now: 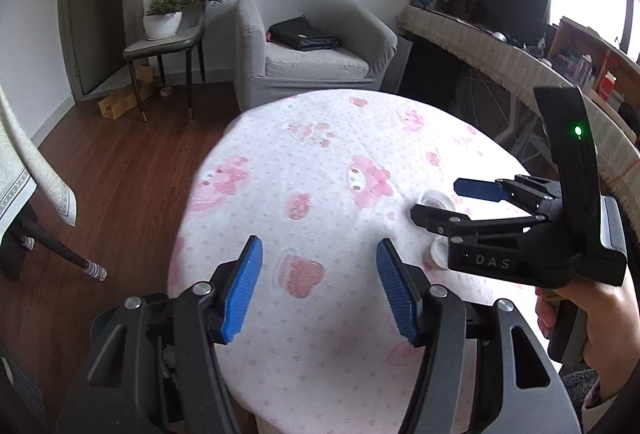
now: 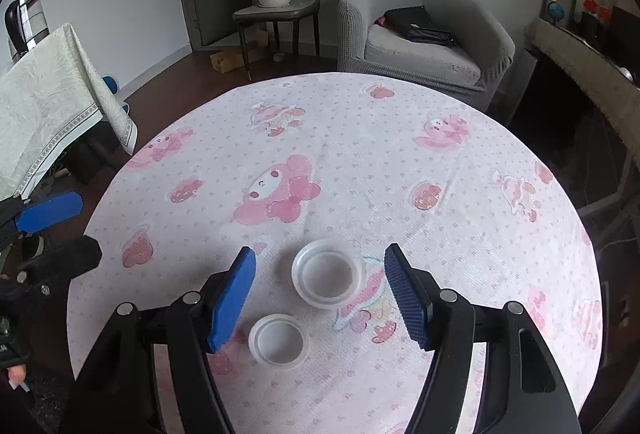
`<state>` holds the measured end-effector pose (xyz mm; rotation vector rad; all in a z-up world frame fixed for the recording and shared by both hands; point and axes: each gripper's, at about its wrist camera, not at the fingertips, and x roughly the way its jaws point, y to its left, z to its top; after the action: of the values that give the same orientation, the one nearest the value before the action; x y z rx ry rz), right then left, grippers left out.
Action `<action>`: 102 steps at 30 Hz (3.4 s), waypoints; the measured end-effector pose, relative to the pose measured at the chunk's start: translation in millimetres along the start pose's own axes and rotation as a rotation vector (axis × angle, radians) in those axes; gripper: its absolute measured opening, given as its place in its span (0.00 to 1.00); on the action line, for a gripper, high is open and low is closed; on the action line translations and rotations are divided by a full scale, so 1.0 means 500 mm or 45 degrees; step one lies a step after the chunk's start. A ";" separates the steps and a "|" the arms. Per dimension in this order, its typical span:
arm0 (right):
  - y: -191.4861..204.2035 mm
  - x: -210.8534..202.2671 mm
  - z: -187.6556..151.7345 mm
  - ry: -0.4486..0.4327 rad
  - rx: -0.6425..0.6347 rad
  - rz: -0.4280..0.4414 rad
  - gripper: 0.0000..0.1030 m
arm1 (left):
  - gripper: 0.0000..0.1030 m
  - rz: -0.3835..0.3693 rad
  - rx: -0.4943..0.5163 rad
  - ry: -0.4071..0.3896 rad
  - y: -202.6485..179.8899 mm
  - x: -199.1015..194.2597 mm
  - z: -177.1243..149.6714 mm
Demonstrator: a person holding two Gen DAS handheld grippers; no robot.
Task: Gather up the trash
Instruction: 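Bring both grippers back over the table toward the white lids, then grasp the larger white lid with the right gripper while the left gripper grasps the smaller lid, then carry both white lids from the table over the green bin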
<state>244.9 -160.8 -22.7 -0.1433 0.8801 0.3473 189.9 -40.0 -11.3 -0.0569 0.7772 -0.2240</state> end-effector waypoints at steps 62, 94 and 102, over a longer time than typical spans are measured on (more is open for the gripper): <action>0.006 -0.041 0.033 -0.056 0.062 0.150 0.38 | 0.32 0.114 -0.012 0.079 0.014 0.052 -0.016; 0.404 0.017 0.128 -0.038 -0.205 0.416 0.38 | 0.31 0.323 -0.282 0.130 0.408 -0.041 -0.163; 0.483 0.047 0.131 0.000 -0.266 0.464 0.39 | 0.32 0.344 -0.305 0.282 0.465 -0.010 -0.206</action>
<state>220.7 87.9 5.4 -0.1757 0.8678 0.7802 156.1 191.0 -112.1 -0.1542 1.0199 0.1223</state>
